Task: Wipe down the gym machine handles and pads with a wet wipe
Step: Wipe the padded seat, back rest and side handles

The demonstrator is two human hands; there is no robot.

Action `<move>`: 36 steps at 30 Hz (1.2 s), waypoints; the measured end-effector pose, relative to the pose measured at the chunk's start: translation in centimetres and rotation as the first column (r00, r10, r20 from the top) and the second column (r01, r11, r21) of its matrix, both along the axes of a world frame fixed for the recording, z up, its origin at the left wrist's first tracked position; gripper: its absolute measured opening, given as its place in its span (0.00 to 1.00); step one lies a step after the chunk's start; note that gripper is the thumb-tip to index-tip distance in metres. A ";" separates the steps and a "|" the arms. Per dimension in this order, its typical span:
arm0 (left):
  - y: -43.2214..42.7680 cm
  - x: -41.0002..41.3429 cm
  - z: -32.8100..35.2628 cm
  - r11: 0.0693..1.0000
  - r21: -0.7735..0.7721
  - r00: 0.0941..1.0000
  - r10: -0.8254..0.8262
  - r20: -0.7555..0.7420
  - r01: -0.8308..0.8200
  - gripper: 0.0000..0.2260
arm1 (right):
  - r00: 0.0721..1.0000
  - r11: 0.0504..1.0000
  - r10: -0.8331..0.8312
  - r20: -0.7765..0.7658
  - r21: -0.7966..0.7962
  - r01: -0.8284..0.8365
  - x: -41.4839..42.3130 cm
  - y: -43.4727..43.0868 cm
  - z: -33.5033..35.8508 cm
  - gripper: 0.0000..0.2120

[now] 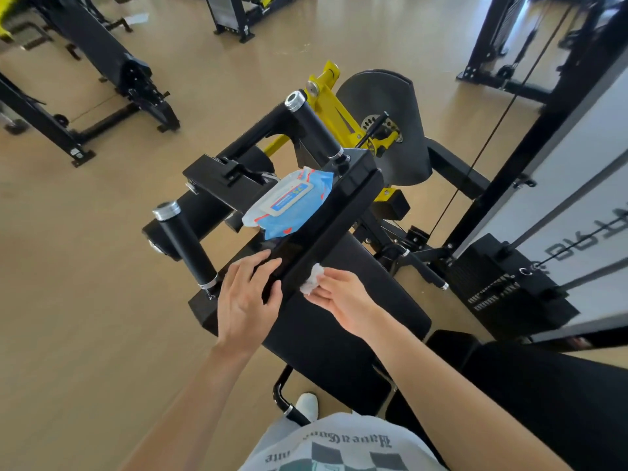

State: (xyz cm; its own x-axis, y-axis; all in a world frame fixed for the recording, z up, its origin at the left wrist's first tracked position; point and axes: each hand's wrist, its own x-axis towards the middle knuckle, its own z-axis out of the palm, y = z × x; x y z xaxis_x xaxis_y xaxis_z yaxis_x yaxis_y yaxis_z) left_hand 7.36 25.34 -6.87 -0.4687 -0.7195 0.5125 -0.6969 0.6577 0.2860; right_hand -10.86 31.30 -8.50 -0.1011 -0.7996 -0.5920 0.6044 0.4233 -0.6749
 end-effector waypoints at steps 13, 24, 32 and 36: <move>5.3 -2.5 2.4 0.500 0.700 0.855 -0.206 -0.476 0.510 0.06 | 0.860 0.961 -0.274 -0.431 -0.156 0.228 2.6 11.0 5.0 0.05; 10.7 -4.8 1.0 -0.036 0.777 0.737 -0.289 -0.611 0.629 0.05 | 0.573 0.836 -0.360 -0.736 0.018 0.549 6.7 22.3 5.5 0.03; 15.0 -7.4 3.1 -0.191 0.737 0.599 -0.471 -0.648 0.648 0.07 | 0.573 0.865 -0.311 -0.759 0.024 0.501 6.7 28.2 6.2 0.24; 18.0 -9.5 4.6 -0.204 0.712 0.435 -0.670 -0.602 0.672 0.05 | 0.588 0.854 -0.403 -0.701 -0.056 0.518 5.9 31.2 7.8 0.20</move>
